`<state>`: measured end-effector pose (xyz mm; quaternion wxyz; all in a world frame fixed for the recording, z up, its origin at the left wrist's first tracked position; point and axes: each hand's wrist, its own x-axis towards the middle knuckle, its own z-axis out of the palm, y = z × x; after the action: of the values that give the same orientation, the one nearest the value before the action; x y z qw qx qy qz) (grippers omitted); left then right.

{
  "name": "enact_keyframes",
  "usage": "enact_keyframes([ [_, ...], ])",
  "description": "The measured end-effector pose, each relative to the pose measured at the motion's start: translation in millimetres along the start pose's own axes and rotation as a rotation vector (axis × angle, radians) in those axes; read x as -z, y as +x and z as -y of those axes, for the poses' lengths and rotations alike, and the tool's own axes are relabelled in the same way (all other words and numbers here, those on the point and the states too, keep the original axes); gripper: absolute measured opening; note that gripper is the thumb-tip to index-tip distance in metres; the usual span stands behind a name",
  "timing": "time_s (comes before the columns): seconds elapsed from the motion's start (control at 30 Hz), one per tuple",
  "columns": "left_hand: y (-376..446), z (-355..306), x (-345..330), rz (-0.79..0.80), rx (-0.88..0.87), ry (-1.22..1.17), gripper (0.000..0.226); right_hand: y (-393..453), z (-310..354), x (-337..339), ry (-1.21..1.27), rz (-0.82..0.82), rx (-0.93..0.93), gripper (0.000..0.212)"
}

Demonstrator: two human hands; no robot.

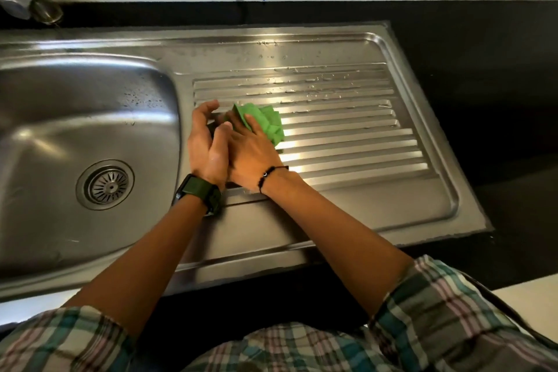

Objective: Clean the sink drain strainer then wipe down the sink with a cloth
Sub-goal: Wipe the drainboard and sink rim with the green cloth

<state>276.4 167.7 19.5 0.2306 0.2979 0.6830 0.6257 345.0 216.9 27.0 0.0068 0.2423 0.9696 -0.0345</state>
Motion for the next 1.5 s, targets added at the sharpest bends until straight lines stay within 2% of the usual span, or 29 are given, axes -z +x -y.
enact_keyframes([
  [0.1, -2, 1, 0, 0.018, -0.013, 0.001, 0.046, -4, -11, 2, -0.028, -0.019, -0.029, 0.053],
  [0.2, -4, 0, 2, 0.036, -0.040, 0.035, 0.047, -20, -34, 6, 0.044, -0.051, -0.113, 0.044],
  [0.4, -7, -1, 3, 0.095, -0.051, 0.070, 0.048, -78, -127, 8, 0.136, -0.057, -0.368, 0.043],
  [0.57, -8, -9, -11, 0.159, -0.133, 0.124, 0.043, -116, -201, 13, 0.201, -0.027, -0.587, 0.042],
  [0.67, -8, -18, -31, 0.207, -0.110, 0.072, 0.042, -123, -216, 17, 0.229, -0.008, -0.595, 0.042],
  [0.8, -4, -23, -60, 0.250, -0.156, 0.116, 0.044, -126, -212, 17, 0.220, -0.005, -0.543, 0.052],
  [1.0, 1, -20, -63, 0.190, -0.123, 0.071, 0.047, -112, -178, 15, 0.254, -0.093, -0.637, 0.065],
  [1.23, 5, -15, -64, 0.176, -0.109, 0.054, 0.047, -76, -114, 12, 0.246, -0.089, -0.509, 0.063],
  [1.3, 5, -14, -64, 0.172, -0.111, 0.062, 0.047, -69, -102, 15, 0.195, -0.082, -0.477, 0.058],
  [1.4, 5, -15, -67, 0.157, -0.128, 0.067, 0.047, -58, -78, 22, 0.120, -0.122, -0.370, 0.039],
  [1.5, 4, -15, -65, 0.140, -0.109, 0.038, 0.045, -42, -58, 34, 0.205, -0.173, -0.297, 0.024],
])
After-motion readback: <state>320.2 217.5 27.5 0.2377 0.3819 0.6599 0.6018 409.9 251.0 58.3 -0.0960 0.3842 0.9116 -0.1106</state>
